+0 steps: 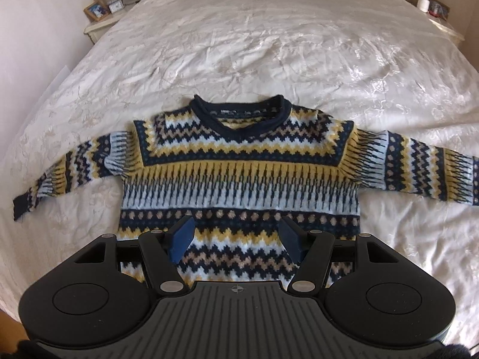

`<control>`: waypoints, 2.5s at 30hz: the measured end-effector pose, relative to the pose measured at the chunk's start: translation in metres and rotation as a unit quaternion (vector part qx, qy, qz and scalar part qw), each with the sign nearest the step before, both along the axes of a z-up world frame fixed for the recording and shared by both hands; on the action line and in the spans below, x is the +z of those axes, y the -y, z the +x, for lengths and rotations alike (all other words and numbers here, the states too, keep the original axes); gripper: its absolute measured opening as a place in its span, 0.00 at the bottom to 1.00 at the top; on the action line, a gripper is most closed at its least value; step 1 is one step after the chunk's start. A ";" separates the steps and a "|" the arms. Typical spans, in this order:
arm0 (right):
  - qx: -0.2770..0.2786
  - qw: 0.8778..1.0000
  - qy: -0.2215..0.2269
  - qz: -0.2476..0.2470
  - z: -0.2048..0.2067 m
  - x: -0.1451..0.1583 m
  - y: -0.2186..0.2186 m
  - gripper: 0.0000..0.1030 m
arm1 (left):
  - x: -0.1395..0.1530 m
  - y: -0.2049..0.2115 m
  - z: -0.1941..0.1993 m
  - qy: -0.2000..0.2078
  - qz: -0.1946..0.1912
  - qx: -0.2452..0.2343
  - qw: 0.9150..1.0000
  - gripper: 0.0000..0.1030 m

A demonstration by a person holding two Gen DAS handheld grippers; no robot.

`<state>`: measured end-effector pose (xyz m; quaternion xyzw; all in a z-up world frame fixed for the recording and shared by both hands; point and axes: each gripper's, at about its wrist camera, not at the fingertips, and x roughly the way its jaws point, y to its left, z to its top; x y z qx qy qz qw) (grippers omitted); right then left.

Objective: Fold small clothes
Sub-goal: 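Grasp the navy cuff of one sweater sleeve with the right gripper, then carry the held sleeve across the sweater body with the right gripper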

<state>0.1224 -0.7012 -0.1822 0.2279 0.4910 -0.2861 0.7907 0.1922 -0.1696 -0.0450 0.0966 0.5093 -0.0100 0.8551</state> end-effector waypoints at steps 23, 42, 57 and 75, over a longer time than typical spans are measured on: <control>0.301 0.929 0.203 0.072 0.192 0.184 -0.439 0.15 | -0.003 -0.179 0.017 0.025 -0.034 0.037 0.998 0.59; 0.351 0.920 0.110 0.132 0.259 0.054 -0.621 0.19 | -0.033 -0.296 0.047 -0.008 -0.043 0.062 0.997 0.59; 0.237 0.965 0.074 0.079 0.194 0.056 -0.478 0.24 | -0.079 -0.220 0.157 -0.014 -0.091 -0.021 0.996 0.59; 0.160 0.983 0.058 0.072 0.198 0.007 -0.353 0.60 | -0.152 -0.182 0.210 -0.079 -0.081 -0.010 0.994 0.13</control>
